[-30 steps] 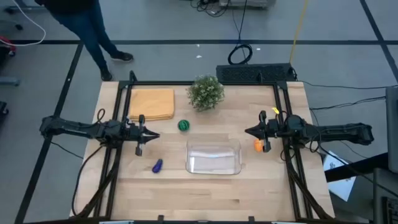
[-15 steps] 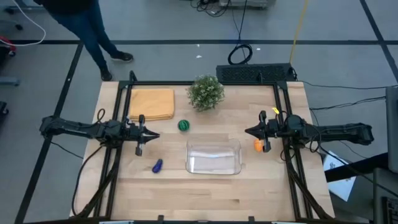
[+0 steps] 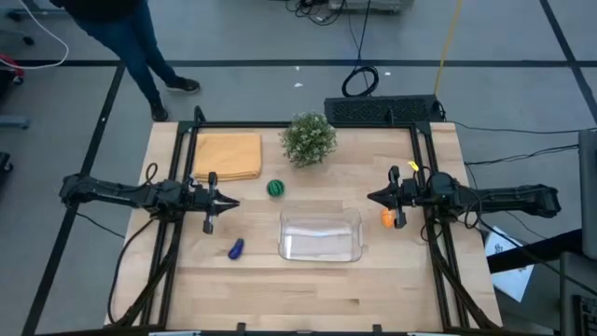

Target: Pick and placing Produce into tupperware

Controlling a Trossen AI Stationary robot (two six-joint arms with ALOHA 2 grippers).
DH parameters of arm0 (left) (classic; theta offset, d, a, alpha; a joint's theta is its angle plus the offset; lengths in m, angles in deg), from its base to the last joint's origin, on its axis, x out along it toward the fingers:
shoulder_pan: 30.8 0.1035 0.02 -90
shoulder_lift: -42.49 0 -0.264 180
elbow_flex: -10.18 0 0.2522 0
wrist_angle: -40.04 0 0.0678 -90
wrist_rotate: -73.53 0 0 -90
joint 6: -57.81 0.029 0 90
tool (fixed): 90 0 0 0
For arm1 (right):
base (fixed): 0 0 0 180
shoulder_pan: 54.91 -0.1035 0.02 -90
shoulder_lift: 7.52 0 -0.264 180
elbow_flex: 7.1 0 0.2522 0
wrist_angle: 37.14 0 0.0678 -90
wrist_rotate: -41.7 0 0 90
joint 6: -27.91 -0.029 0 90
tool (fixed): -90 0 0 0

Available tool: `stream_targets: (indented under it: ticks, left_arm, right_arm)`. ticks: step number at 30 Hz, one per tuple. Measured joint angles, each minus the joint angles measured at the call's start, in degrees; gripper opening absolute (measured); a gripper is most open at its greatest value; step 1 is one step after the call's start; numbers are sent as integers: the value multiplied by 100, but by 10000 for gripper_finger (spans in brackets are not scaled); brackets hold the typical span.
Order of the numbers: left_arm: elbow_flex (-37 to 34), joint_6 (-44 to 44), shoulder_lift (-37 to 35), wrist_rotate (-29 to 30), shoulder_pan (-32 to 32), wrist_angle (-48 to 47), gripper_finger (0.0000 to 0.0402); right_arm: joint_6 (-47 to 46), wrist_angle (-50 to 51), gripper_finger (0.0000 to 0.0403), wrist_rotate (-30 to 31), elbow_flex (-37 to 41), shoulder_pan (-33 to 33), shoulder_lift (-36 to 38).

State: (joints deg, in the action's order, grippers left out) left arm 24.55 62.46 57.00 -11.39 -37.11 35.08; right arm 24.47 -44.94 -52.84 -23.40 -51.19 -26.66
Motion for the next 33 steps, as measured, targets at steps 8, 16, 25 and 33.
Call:
stream_targets:
  ticks: [8, 16, 25, 33]
  left_arm:
    - [0, 0, 0, -2, 0, 0, 33]
    - [1, 0, 1, 0, 2, 0, 33]
    - [0, 4, 1, -1, 0, 1, 33]
    - [2, -25, -1, 0, 0, 272, 33]
  right_arm:
    - [2, -2, 0, -2, 0, 1, 1]
    - [2, -2, 0, -2, 0, -1, 1]
    - [2, 0, 0, -2, 0, 1, 0]
    - [2, -2, 0, -2, 0, 1, -2]
